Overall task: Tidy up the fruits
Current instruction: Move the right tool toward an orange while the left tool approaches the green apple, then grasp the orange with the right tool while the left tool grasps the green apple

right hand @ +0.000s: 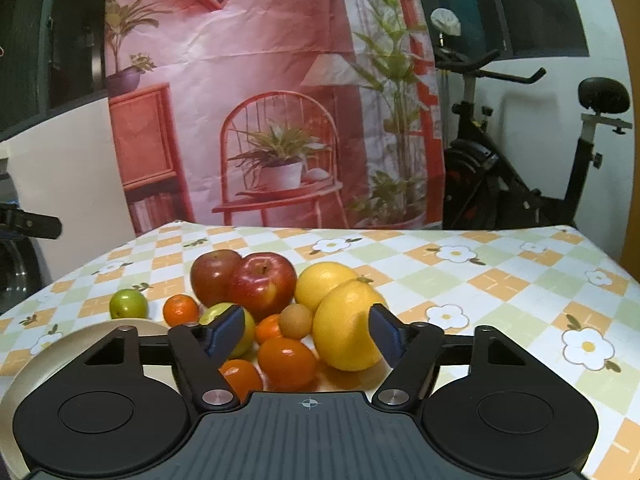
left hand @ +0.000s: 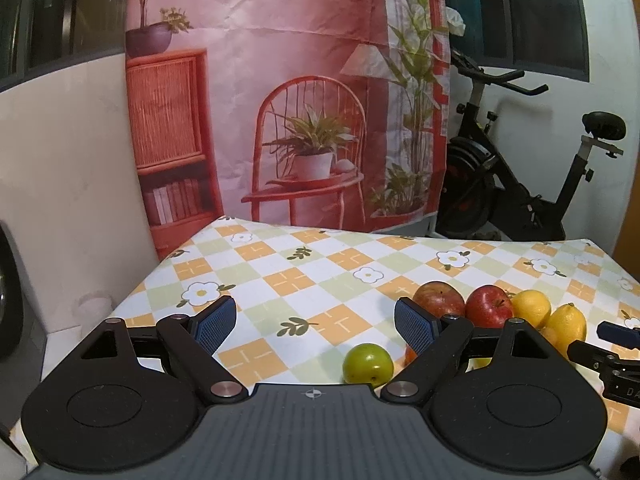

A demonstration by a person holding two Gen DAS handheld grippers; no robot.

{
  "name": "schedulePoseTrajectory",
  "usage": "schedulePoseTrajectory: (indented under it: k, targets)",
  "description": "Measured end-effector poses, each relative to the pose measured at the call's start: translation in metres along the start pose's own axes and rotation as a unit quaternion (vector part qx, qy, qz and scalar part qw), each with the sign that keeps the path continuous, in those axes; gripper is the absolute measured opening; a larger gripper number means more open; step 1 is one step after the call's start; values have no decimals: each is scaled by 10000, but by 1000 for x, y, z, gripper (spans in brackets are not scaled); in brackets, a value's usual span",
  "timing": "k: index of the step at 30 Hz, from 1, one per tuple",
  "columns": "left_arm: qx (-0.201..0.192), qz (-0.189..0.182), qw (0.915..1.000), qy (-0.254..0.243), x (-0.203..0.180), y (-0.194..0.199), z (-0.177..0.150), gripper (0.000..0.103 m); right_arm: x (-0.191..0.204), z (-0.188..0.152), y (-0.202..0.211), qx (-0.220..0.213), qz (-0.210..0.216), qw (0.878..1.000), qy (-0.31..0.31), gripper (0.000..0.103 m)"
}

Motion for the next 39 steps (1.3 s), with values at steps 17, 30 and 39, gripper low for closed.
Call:
schedulePoseTrajectory:
  k: [17, 30, 39]
  targets:
    - [206, -41, 9997, 140, -6, 2, -24, 88, 16, -17, 1, 506, 433, 9970, 402, 35]
    - [211, -54, 9995, 249, -4, 3, -30, 88, 23, -18, -13, 720, 228, 9969, 235, 35]
    - [117, -55, 9995, 288, -2, 9, -29, 88, 17, -25, -3, 871, 186, 9957, 261, 35]
Point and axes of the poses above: each gripper's, at about its wrist camera, not at the fingertips, and y roughly against the way its jaws point, x to its left, z to its top, the point moved 7 cm from there along -y, roughly the way its jaws point, and after that the axes turned 14 degrees about -y, right-handed, at the moved point
